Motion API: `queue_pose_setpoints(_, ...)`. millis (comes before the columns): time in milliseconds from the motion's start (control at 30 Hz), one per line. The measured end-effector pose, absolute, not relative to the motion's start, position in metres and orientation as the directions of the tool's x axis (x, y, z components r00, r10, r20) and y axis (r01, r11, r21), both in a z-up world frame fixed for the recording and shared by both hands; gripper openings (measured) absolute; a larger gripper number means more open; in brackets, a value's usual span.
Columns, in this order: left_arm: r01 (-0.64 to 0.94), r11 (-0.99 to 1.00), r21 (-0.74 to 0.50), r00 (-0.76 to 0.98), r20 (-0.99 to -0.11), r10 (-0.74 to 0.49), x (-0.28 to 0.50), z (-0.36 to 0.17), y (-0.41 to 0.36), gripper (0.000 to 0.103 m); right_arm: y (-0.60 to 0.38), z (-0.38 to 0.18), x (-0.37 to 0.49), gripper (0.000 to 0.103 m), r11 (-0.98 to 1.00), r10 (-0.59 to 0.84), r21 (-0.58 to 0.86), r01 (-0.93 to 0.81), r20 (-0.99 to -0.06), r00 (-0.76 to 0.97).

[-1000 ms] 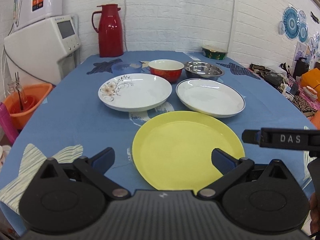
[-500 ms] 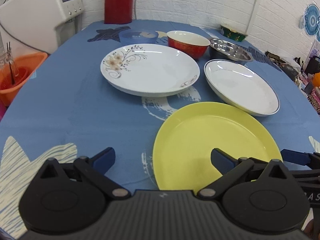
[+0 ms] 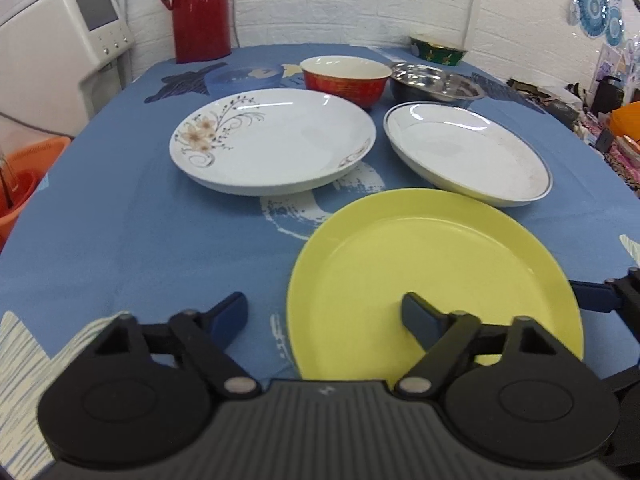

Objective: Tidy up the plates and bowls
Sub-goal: 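Reach the left tool to the yellow plate rim and close on it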

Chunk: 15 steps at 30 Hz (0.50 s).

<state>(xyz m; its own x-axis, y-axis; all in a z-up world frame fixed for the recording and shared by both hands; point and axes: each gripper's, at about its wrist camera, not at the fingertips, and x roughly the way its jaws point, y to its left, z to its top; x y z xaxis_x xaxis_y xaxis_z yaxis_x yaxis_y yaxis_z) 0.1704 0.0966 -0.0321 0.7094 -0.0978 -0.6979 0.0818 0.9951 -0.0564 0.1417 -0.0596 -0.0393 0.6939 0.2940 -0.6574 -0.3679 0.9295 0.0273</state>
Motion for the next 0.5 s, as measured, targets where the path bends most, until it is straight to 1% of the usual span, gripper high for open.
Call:
queue_pose_setpoints(33, 0.106, 0.992, -0.064, 0.711, -0.693, -0.121, 0.168, -0.030, 0.094, 0.058, -0.058, -0.039, 0.142, 0.087, 0.931, 0.294, 0.029, -0.364, -0.651, 0.700)
queue_pose_setpoints(100, 0.109, 0.992, -0.057, 0.713, -0.691, -0.118, 0.168, -0.030, 0.091, 0.057, -0.057, -0.038, 0.143, 0.087, 0.937, 0.284, 0.032, -0.347, -0.648, 0.707)
queue_pose_setpoints(167, 0.108, 0.991, -0.080, 0.713, -0.688, -0.133, 0.168, -0.029, 0.096, 0.052, -0.053, -0.036, 0.143, 0.087, 0.938, 0.282, 0.032, -0.344, -0.646, 0.709)
queue_pose_setpoints(267, 0.066, 0.994, -0.086, 0.712, -0.694, -0.107, 0.164, -0.027, 0.106, 0.053, -0.044, -0.030, 0.139, 0.087, 0.932, 0.319, 0.074, -0.356, -0.637, 0.702)
queue_pose_setpoints(333, 0.030, 0.995, -0.100, 0.717, -0.691, -0.091, 0.159, -0.022, 0.121, 0.053, -0.031, -0.027, 0.137, 0.088, 0.920, 0.333, 0.054, -0.387, -0.628, 0.703)
queue_pose_setpoints(500, -0.068, 0.997, -0.039, 0.731, -0.682, 0.023, 0.144, -0.014, 0.158, 0.051, 0.008, -0.027, 0.134, 0.088, 0.865, 0.434, 0.085, -0.494, -0.621, 0.653)
